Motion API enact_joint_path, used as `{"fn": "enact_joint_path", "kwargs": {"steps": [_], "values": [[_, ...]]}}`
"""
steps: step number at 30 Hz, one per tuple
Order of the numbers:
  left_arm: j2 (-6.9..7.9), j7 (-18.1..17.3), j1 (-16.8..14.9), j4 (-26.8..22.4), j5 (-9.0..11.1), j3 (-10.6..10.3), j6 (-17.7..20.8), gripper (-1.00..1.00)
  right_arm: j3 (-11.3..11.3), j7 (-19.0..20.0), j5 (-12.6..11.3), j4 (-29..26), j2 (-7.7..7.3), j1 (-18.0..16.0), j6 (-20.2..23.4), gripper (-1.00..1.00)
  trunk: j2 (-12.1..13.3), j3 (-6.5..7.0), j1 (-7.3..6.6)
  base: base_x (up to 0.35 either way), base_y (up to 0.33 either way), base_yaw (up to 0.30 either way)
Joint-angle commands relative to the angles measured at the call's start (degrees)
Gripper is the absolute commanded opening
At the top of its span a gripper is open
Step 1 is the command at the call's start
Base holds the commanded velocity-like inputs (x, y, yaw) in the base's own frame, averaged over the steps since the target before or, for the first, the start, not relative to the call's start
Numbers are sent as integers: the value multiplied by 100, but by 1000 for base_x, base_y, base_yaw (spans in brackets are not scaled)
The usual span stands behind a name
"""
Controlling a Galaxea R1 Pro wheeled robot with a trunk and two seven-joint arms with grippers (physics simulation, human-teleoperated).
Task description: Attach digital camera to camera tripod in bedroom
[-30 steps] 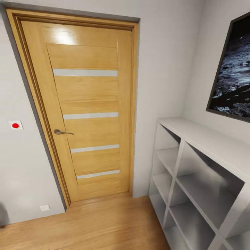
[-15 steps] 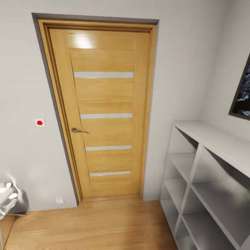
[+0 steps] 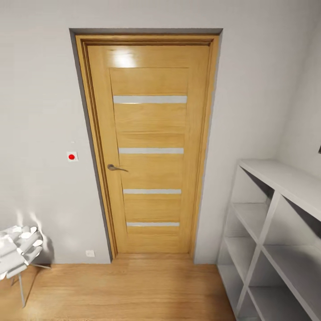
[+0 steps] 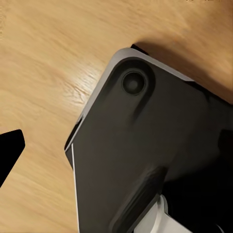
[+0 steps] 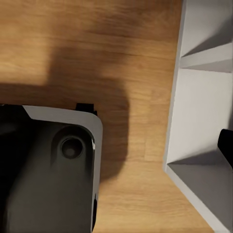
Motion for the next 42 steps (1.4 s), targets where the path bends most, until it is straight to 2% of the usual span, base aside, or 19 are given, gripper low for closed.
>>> {"fn": "enact_joint_path", "kwargs": {"steps": [1, 21, 34, 42], "values": [[-2, 19, 1, -4, 1, 10, -13, 100, 12, -17, 45, 18, 0, -5, -28, 100, -2, 6, 2, 0, 0, 200], [-11, 14, 1, -3, -4, 4, -9, 100, 12, -14, 45, 18, -2, -5, -20, 100, -2, 138, 2, 33, 0, 194], [-12, 18, 1, -11, -14, 3, -20, 100, 12, -14, 49, 18, -9, -5, -20, 100, -2, 153, 2, 58, 0, 36], [-11, 23, 1, -6, 2, 6, -14, 100, 12, -45, 59, 18, -33, -5, -12, 100, -2, 154, 2, 261, -62, 1]]}}
